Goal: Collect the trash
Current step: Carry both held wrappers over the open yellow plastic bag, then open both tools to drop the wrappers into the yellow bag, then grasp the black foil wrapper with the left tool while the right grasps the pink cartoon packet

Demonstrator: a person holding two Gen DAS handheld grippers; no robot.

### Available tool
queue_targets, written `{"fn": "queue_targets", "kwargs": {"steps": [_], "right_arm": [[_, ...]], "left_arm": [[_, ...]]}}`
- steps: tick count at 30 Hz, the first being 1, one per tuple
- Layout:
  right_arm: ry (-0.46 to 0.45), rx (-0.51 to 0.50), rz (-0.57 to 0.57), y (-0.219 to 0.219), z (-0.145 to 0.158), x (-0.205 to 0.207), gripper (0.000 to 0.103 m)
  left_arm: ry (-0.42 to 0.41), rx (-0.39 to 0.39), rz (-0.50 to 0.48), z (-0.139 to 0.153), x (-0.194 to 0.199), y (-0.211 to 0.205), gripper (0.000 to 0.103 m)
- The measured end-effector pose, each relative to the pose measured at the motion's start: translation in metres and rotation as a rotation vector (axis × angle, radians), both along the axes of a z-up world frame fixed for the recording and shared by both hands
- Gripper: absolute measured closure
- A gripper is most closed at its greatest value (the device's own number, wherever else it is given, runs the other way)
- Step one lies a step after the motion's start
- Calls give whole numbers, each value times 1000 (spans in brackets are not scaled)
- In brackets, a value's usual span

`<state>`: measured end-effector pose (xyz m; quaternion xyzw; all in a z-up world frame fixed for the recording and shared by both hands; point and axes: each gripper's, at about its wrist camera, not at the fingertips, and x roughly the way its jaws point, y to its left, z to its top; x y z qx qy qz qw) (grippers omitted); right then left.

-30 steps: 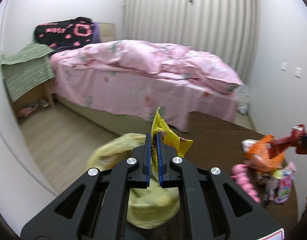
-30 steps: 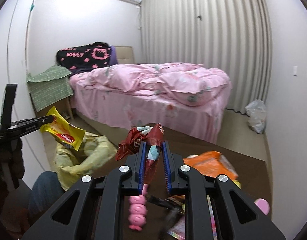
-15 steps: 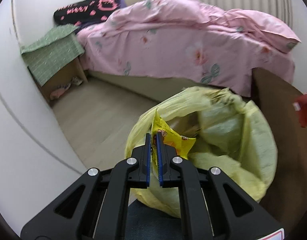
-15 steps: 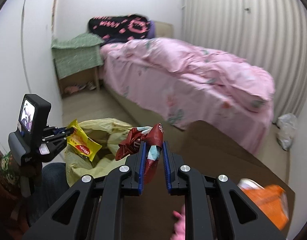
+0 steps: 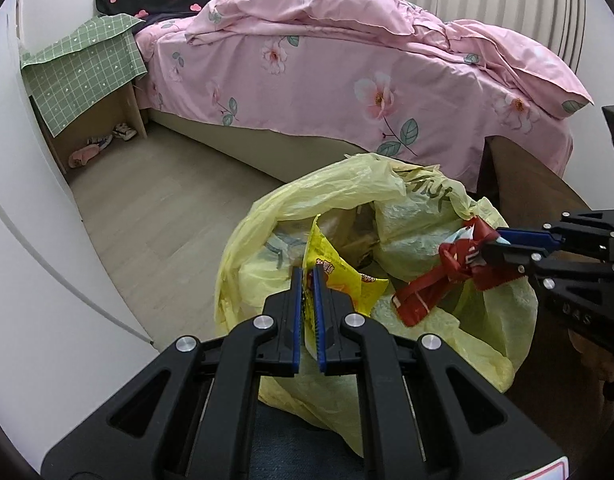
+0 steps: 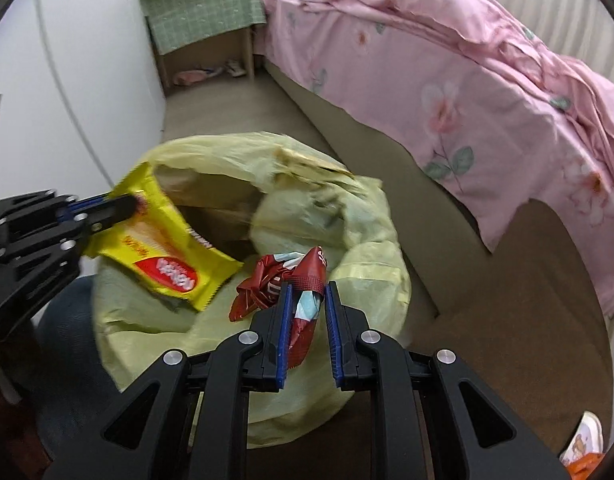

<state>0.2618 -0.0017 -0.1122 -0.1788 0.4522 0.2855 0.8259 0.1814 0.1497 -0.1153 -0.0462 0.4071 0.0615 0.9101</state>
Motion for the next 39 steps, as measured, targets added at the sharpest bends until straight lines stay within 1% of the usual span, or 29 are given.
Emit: {"fn": "queue_targets", "kwargs": {"steps": [4,11,16,17,18,19,20,21,23,24,25,28,31,33,34,37,39], "right_arm": [[12,21,-35,-10,-1,5,87],[-14,59,-44,-18,3,2,87],[-44,69,-41,-16,10,-5,86],[-50,69,-47,-17,11,-6,85],[-53,71,-57,-18,12,-6,84],[-51,74,-64,-19,13,-7,77],[-51,76,-69,-21,14,-7,65],[-56,87,-75,-23,17,-10,61],[-82,117,-65,-30,27,-19,59],[-94,120,-63,-32,31,-22,59],[-110,119,-69,-37,37,-27,58],[-140,159,-90,-53,53,-41,53],[-180,218,-122,-81,70,-62,47],[-207,228,-158,-104,79,-80,46],[-220,220,-175,-113,81,-86,46],[-315,154,-247,-148,92,-117,46],[-365,128,-311,-179,99,-140,46]], "left_arm": [[6,-39,-21,0,6,-1,98],[4,-57,-26,2,6,-1,98],[-5,-46,-30,9,5,-2,98],[-13,-52,-24,13,4,0,96],[-28,-72,-11,19,3,3,90],[-35,-85,-3,22,2,6,85],[-47,-99,13,28,1,10,74],[-66,-110,31,35,-1,14,69],[-91,-112,49,48,-5,15,67],[-105,-111,60,54,-7,16,63],[-119,-115,69,60,-10,16,62],[-159,-150,84,76,-20,13,58],[-192,-173,50,88,-28,-4,55],[-202,-172,10,93,-33,-22,52],[-207,-181,-15,95,-36,-35,52],[-214,-226,-90,97,-43,-68,52],[-212,-233,-138,97,-44,-89,52]]}}
